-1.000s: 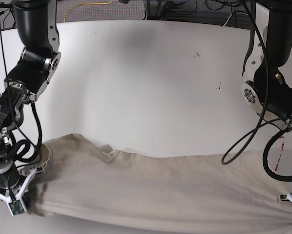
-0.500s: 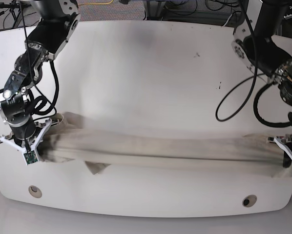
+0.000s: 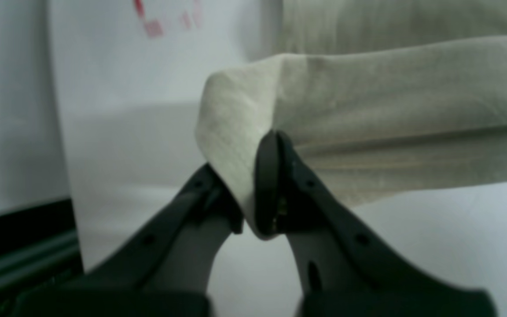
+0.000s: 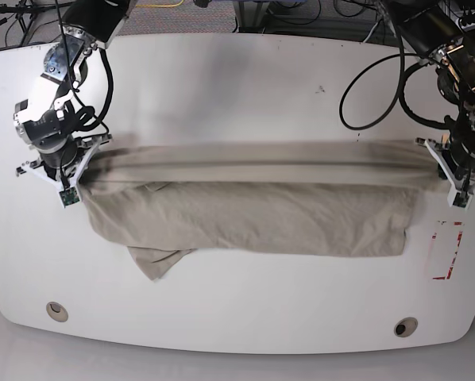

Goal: Fold the T-shirt properly
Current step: 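Lay the shirt flat by drawing both grippers back across the table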

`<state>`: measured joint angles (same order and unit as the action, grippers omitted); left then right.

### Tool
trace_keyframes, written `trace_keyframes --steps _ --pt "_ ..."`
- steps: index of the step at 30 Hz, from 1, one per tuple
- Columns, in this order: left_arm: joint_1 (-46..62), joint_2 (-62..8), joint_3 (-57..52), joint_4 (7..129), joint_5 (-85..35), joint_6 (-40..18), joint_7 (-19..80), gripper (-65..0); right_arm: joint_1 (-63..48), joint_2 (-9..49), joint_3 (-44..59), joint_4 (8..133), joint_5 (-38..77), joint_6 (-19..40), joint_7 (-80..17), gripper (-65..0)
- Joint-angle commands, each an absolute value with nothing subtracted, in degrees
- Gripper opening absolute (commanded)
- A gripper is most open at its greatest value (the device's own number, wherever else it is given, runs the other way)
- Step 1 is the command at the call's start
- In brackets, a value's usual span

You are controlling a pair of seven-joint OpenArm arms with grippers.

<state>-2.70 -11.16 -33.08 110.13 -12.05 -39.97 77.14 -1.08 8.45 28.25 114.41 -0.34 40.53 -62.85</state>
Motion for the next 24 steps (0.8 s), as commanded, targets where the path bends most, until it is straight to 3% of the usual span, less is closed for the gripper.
trace_keyframes --steps 1,20,24 --pt "-0.92 -13.05 -33.45 111.25 -11.12 -40.0 76.44 -65.0 -2.68 9.19 28.62 115.65 -1.36 40.0 -61.85 -64.8" --pt "9.27 -17.71 -33.19 110.73 -10.77 -40.0 72.57 -64.9 -16.04 8.22 28.18 115.47 -1.54 40.0 -61.76 -64.7" --pt "9.71 -17.98 -33.19 110.29 -10.77 -40.0 71.78 -59.0 -17.89 8.13 28.18 115.47 -1.45 40.0 -61.76 -64.7"
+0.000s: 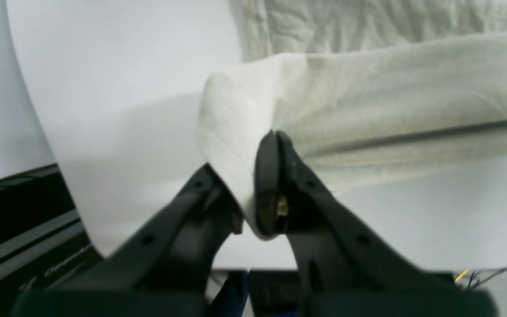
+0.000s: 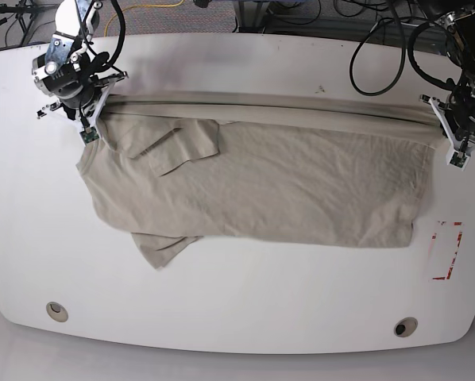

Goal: Fold the T-shirt properly
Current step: 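Lay the shirt flat by drawing both grippers back across the table, then release the shirt edge and reposition both grippers along the collar edge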

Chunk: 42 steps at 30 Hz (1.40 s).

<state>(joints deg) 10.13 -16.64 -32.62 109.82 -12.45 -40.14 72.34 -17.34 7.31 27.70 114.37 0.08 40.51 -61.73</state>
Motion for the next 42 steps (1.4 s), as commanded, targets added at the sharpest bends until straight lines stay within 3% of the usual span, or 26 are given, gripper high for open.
trace_keyframes --steps 1,15,20,25,27,42 --pt "9.63 -17.98 -33.19 110.11 -10.77 -40.0 71.87 -56.9 -18.33 8.13 28.18 115.47 -1.45 40.0 -61.76 -64.7" --pt "11.03 -19.21 -33.1 108.44 -10.68 -40.0 71.69 -29.2 -22.2 8.13 28.09 115.47 -1.63 40.0 -61.93 -61.7" --pt "10.77 -19.12 -31.52 108.44 -10.77 -40.0 71.69 -19.7 -22.55 8.04 28.09 115.56 -1.71 40.0 -62.02 -35.8" --pt "7.87 -19.12 -29.76 108.53 -10.77 -40.0 71.87 -18.3 -23.25 8.04 28.09 115.65 -1.45 40.0 -62.02 -7.3" --pt "6.81 -19.12 -29.85 108.53 -10.77 -40.0 71.87 -18.1 -23.69 8.04 28.09 116.0 -1.36 40.0 -61.93 -3.0" --pt "0.66 -18.95 -30.29 109.05 -11.12 -40.0 73.63 -18.5 -19.65 5.14 28.18 116.44 1.36 40.0 -61.76 -1.7"
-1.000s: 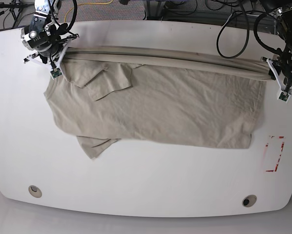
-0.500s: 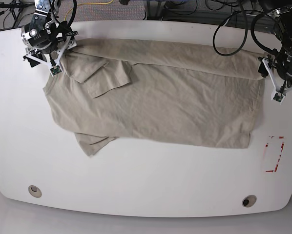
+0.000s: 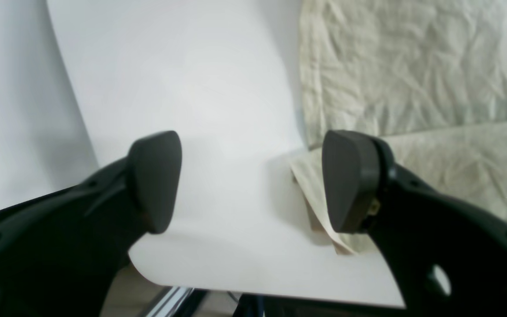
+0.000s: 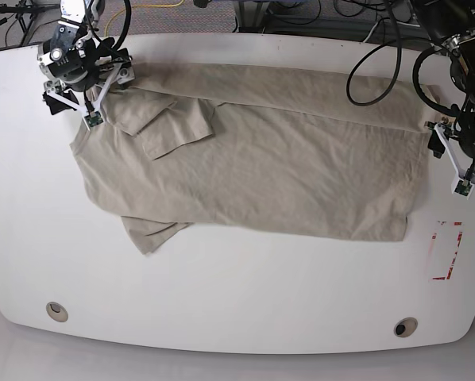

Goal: Fold the T-shirt properly
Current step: 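Release the shirt edge and reposition both grippers along the collar edge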

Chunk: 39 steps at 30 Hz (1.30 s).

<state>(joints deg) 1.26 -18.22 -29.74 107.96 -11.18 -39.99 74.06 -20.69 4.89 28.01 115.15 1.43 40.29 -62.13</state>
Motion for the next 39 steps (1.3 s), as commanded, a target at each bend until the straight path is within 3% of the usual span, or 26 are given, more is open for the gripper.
trace_keyframes --steps 1,5,14,23,39 --pt "0.57 -18.95 -30.46 109.05 -11.12 -40.0 73.54 -18.5 -19.21 5.05 28.18 116.44 1.45 40.0 -61.85 -1.7" --pt "0.13 -17.45 -32.31 108.53 -11.12 -40.0 72.4 -18.5 -16.31 3.65 28.44 116.44 0.92 40.0 -61.93 -1.9" --pt "0.57 -15.16 -30.11 108.62 -10.77 -40.0 67.65 -18.6 -9.71 3.21 28.26 116.35 -1.89 40.0 -62.02 -10.0" --pt "5.76 -13.67 -29.41 108.44 -10.77 -40.0 63.25 -18.6 -3.21 2.15 28.62 114.07 -7.08 40.0 -62.02 -11.1" --pt "14.55 -13.76 -29.41 100.53 -5.32 -40.0 59.91 -18.6 -9.01 -2.24 31.08 116.09 -9.1 40.0 -65.45 -11.1"
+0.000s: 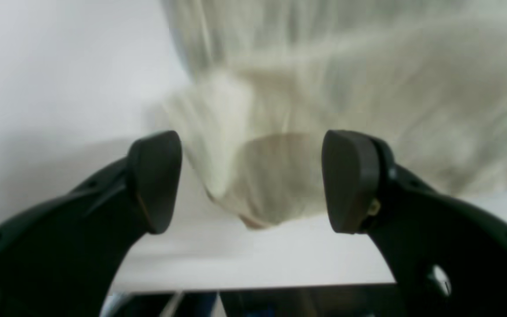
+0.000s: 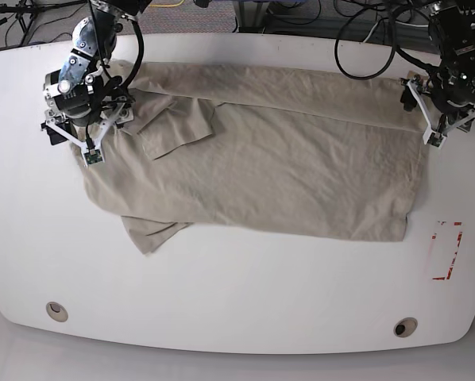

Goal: Fold the T-shirt properly
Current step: 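Release the shirt edge and reposition both grippers along the collar edge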

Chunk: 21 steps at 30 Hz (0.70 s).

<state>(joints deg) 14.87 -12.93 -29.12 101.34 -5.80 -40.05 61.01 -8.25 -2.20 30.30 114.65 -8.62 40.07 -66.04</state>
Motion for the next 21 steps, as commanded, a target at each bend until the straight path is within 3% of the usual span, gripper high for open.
trace_keyframes --steps 1,9,21 --pt "14.55 -13.76 -29.41 100.09 -5.14 -40.0 59.47 -18.9 -9.27 -2.42 31.16 116.09 -9.1 40.0 -65.45 -11.1" --pt "14.73 -13.76 -29.41 98.86 -2.86 -40.0 55.6 -29.6 -14.99 -0.4 31.43 115.74 -9.1 40.0 -65.27 -11.1" --pt "16.48 -13.85 -29.41 99.21 -0.22 -40.0 55.6 -30.1 -20.79 6.55 31.08 114.24 -9.01 40.0 -65.1 -10.5"
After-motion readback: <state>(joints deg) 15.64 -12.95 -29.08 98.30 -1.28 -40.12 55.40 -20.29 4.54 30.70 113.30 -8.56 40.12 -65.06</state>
